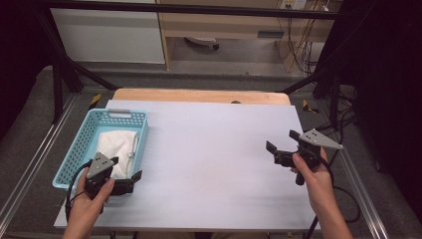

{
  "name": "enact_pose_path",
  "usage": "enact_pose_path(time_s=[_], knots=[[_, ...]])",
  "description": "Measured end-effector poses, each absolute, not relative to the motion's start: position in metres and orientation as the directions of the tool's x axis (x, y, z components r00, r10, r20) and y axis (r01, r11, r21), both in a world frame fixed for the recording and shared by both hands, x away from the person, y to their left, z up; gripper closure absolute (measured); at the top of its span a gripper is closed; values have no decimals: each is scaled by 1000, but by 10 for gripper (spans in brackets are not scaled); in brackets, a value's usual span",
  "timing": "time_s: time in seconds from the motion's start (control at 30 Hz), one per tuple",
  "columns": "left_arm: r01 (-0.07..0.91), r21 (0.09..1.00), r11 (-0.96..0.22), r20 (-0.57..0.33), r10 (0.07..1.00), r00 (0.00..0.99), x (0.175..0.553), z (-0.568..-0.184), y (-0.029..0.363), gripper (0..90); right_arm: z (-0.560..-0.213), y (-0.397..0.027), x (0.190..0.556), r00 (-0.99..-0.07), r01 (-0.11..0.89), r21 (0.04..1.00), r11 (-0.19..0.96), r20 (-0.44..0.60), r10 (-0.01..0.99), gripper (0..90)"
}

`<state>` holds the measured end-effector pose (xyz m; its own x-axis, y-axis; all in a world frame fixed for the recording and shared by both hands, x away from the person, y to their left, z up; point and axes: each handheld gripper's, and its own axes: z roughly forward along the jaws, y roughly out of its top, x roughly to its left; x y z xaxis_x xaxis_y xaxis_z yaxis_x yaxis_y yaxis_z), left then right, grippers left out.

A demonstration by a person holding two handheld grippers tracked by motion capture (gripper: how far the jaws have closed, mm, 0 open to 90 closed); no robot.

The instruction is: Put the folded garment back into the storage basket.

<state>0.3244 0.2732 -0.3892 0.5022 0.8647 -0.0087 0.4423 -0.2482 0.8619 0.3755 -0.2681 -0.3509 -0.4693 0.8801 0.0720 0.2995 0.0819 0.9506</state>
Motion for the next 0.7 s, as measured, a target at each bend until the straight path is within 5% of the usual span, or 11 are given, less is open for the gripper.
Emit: enact_pose_path(time_s=[0.7], knots=[[457,849,-263,-11,858,514,326,-395,270,58,-376,-298,354,-416,323,946,42,102,904,47]])
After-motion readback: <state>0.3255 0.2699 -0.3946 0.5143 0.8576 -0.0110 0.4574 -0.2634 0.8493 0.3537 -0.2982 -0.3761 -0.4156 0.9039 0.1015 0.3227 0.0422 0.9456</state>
